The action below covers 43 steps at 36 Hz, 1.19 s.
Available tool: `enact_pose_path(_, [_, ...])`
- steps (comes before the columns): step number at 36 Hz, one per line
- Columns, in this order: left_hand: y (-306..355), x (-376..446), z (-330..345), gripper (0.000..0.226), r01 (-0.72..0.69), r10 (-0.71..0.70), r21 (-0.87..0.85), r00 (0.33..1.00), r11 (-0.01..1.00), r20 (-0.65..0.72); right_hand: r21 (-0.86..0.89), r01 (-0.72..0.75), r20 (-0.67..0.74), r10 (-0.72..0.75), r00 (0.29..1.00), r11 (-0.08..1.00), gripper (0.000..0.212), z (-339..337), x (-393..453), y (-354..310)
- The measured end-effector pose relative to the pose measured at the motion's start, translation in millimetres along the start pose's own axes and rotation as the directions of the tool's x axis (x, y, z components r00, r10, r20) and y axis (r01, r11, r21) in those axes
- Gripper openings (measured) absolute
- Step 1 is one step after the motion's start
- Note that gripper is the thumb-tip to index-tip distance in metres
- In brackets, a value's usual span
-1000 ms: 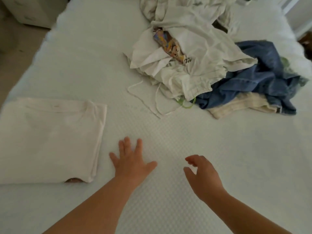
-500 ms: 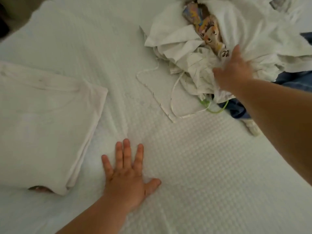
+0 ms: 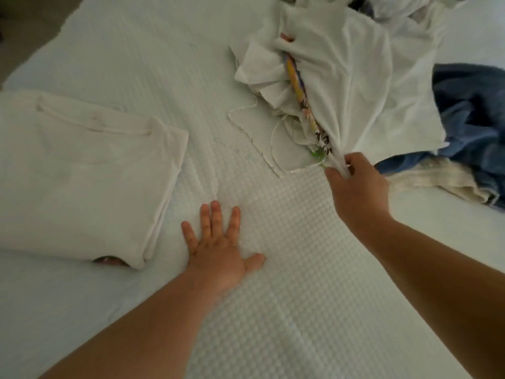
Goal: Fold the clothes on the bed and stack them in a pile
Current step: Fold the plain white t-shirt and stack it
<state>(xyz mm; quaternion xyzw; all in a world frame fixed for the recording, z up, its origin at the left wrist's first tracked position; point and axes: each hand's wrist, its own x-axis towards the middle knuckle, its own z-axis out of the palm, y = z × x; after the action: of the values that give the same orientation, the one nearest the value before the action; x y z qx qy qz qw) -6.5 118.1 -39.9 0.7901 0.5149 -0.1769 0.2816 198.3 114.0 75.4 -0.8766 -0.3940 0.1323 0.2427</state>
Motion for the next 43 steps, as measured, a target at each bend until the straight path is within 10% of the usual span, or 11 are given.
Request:
enact_pose_path(7, [-3.8, -104.2, -81.5, 0.087, -0.169, 0.133, -0.539, 0.986, 0.825, -0.105, 0.135, -0.013, 0.191, -0.013, 0.981, 0.991, 0.015, -86.7, -142.0, -33.5])
enact_pose_path(14, [32.6, -271.0, -148.1, 0.090, -0.538, 0.492, -0.467, 0.840, 0.701, -0.229, 0.346, -0.108, 0.264, 0.014, 0.964, 0.932, 0.013, -176.6, -257.4, -85.6])
enact_pose_path(23, [69.9, -388.4, -226.5, 0.003, -0.444, 0.341, -0.696, 0.893, 0.564, -0.292, 0.668, -0.293, 0.321, 0.090, 0.943, 0.684, 0.036, -273.6, -346.1, -145.4])
enact_pose_path(26, [81.1, -417.3, -249.8, 0.016, -0.458, 0.323, -0.739, 0.886, 0.494, -0.333, 0.615, -0.350, 0.355, 0.149, 0.923, 0.706, 0.065, -290.8, -373.8, -148.2])
enact_pose_path(31, [106.4, -463.0, -268.5, 0.016, -0.523, 0.419, -0.686, 0.844, 0.506, -0.335, 0.534, -0.305, 0.361, 0.113, 0.926, 0.788, 0.016, -313.0, -409.9, -152.2])
enact_pose_path(43, [171.8, -541.9, -269.0, 0.026, -0.382, 0.332, -0.817, 0.910, 0.432, -0.249, 0.884, -0.136, 0.082, 0.138, 0.987, 0.447, 0.031, -421.0, -445.8, -105.9])
